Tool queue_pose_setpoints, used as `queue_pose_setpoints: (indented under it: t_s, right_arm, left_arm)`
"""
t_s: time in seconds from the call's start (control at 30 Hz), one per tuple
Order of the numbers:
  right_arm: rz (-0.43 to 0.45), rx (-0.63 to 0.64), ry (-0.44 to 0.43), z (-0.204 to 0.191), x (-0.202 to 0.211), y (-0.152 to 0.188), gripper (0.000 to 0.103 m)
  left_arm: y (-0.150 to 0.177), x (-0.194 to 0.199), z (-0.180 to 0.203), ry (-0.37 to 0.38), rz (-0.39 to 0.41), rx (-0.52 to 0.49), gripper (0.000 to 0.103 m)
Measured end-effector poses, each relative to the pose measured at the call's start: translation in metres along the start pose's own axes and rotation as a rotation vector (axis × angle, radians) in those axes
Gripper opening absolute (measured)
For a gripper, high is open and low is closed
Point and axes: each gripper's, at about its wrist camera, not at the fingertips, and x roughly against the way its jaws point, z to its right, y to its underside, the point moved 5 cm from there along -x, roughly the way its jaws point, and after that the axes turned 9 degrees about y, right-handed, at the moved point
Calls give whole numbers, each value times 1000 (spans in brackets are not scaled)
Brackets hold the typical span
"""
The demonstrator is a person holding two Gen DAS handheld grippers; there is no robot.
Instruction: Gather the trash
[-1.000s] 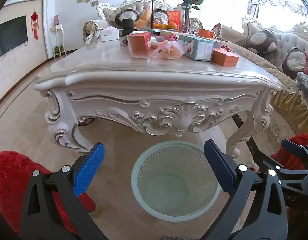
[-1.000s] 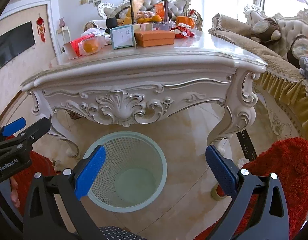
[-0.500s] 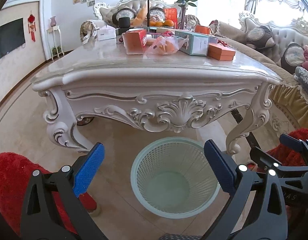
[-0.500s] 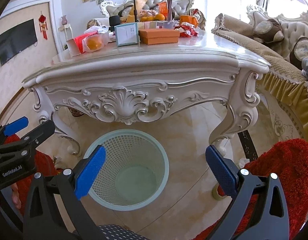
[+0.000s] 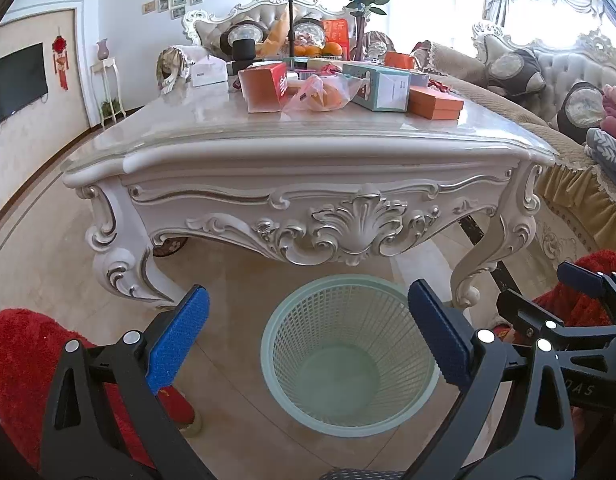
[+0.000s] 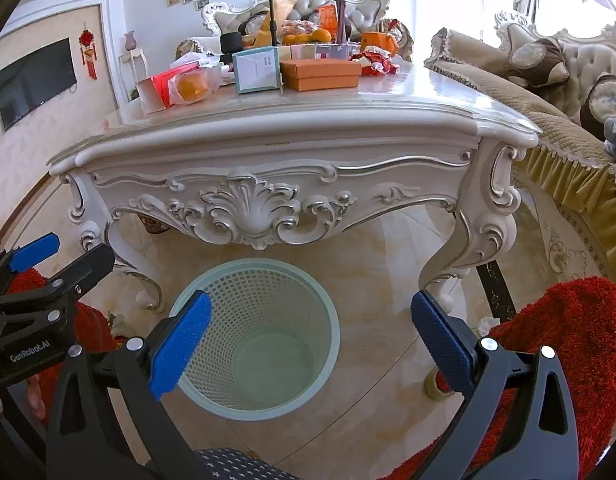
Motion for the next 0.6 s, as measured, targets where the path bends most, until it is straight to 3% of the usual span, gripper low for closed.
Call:
queue_pose_setpoints:
  t_s: [0.6]
  right_arm:
    - [-2, 1, 1, -1, 0, 1, 96]
  left_arm:
    - [2, 0, 2, -12, -2, -9, 97]
